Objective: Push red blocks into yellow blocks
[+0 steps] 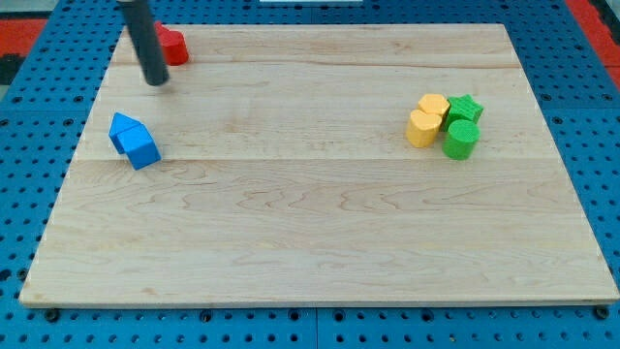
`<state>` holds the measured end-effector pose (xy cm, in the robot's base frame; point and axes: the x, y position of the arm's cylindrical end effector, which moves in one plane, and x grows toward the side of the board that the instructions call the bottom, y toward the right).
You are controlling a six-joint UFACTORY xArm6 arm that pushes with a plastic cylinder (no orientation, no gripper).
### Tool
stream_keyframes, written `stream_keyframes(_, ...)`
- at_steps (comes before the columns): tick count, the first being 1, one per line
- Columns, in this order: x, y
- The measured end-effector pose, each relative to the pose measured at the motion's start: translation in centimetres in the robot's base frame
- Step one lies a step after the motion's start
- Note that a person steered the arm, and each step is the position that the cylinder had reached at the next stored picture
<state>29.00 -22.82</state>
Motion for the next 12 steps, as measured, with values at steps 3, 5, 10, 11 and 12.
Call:
stream_keyframes(3, -3.1, -7.6)
stream_keyframes(5, -8.8, -3.5)
stream_keyframes(10, 1.8, -6.0)
stream_keyframes(11, 0.9, -7.6)
stream_keyframes(12, -1.8, -7.6)
